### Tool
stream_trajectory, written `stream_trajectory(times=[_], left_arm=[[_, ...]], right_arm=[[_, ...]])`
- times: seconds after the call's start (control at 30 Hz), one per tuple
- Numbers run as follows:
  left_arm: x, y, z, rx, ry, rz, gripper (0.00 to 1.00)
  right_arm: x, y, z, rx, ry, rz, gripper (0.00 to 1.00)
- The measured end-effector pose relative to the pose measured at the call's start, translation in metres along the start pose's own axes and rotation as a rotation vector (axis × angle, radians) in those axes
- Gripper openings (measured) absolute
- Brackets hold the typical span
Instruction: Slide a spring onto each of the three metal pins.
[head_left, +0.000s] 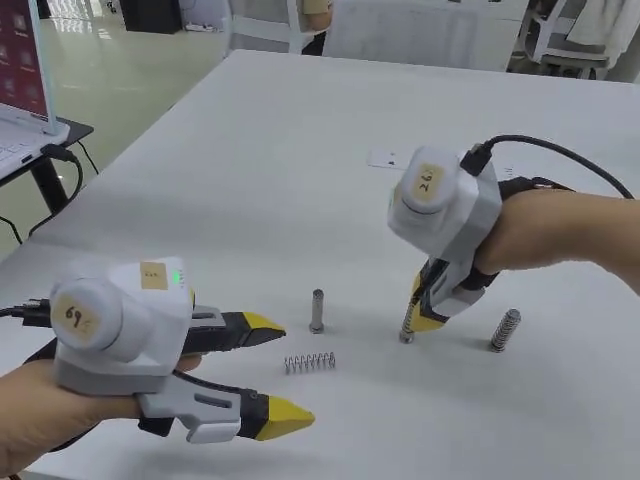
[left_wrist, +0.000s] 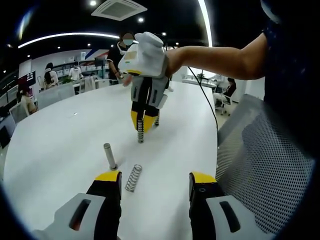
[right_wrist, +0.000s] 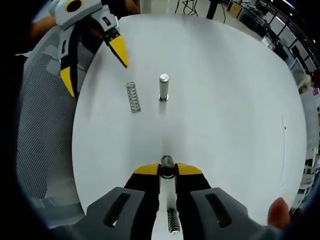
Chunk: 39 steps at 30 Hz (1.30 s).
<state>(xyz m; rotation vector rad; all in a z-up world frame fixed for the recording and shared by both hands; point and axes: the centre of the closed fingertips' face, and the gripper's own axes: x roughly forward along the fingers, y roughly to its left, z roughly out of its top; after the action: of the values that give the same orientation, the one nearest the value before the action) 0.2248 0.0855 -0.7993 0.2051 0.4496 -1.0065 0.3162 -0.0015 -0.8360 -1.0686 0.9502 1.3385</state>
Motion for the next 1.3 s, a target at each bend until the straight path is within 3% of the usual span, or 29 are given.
stream_trajectory(times=[0.73, 1.0, 1.3], left_arm=[[0.001, 0.000, -0.001, -0.005, 0.003, -0.003, 0.49], [0.002, -0.002, -0.001, -0.005, 0.003, -0.005, 0.48], [0.000, -0.002, -0.002, -0.006, 0.005, 0.000, 0.48]], right_arm=[[0.010, 0.000, -0.004, 0.033, -0.013, 0.011, 0.14], [0.003, 0.002, 0.005, 0.024, -0.051, 0.001, 0.20], [0.001, 0.010, 0.026, -0.011, -0.092, 0.007, 0.22]])
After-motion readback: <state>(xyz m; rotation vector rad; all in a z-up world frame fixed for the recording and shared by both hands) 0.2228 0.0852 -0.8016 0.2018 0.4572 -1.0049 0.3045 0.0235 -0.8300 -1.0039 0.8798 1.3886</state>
